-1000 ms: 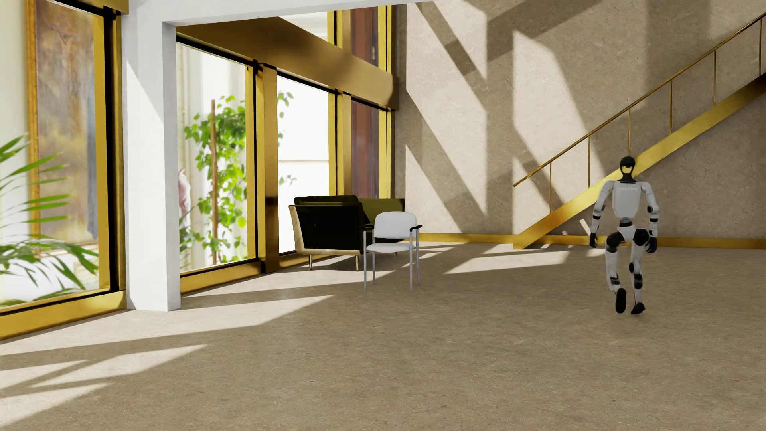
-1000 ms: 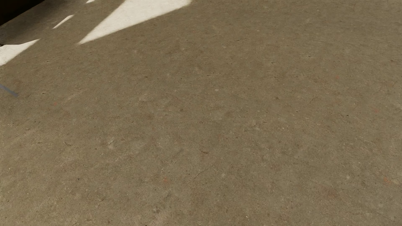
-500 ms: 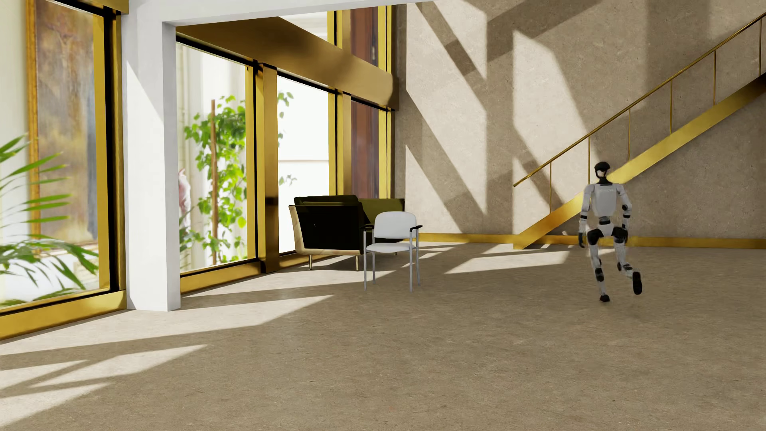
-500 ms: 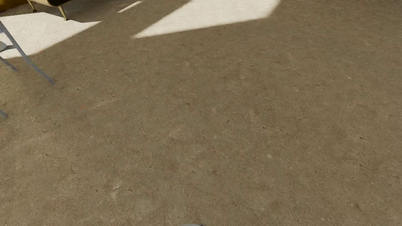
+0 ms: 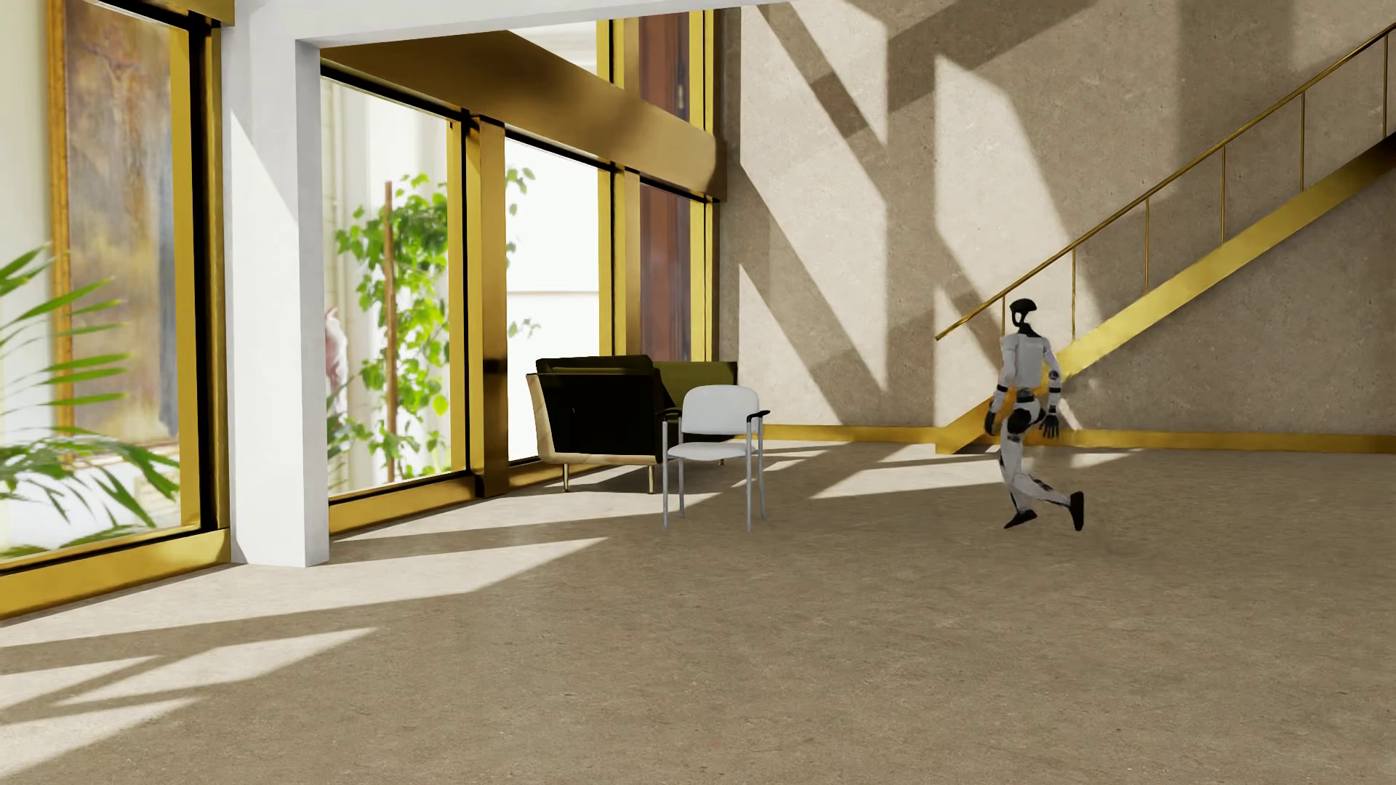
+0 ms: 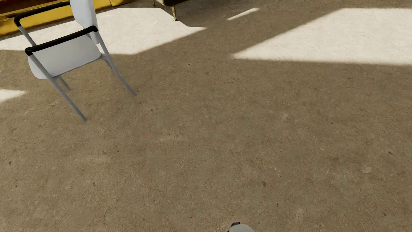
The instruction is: Head to the dark pink sofa
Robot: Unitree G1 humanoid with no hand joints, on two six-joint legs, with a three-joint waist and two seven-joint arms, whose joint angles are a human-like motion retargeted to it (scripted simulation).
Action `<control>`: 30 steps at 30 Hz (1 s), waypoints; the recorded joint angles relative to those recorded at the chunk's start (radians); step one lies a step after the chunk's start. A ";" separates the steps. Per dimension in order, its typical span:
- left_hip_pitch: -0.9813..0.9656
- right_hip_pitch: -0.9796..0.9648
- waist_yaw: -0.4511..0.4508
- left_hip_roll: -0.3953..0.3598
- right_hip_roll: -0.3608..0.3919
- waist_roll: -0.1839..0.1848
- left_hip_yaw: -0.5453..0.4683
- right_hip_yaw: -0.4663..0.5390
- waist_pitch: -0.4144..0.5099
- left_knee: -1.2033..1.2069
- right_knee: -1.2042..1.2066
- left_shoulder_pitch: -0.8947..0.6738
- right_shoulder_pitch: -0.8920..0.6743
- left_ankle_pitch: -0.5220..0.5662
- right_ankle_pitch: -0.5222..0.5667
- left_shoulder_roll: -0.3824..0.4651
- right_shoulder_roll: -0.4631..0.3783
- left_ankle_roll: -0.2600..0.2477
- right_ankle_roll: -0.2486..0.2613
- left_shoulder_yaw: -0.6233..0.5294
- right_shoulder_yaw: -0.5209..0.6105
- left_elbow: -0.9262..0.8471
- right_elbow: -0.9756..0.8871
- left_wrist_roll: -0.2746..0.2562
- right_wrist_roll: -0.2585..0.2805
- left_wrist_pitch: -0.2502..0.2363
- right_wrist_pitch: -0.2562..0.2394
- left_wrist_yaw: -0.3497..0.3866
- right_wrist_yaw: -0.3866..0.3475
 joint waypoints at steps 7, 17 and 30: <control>-0.531 0.823 0.361 -0.038 -0.061 -0.120 0.000 0.000 0.052 -0.501 -0.393 0.111 -0.247 -0.471 -0.496 0.066 -0.077 0.000 0.000 -0.008 -0.105 0.174 -0.246 0.000 0.000 0.000 0.000 0.000 0.000; -0.274 0.485 0.254 -0.155 -0.122 -0.175 0.000 0.000 0.068 -0.425 0.627 0.109 -0.125 -0.485 -0.107 0.014 0.051 0.000 0.000 0.045 -0.101 0.178 -0.165 0.000 0.000 0.000 0.000 0.000 0.000; 0.078 0.174 -0.023 0.034 0.038 -0.045 0.000 0.000 0.057 0.051 -0.083 -0.021 0.112 -0.147 0.018 -0.023 0.011 0.000 0.000 0.112 0.251 -0.072 0.082 0.000 0.000 0.000 0.000 0.000 0.000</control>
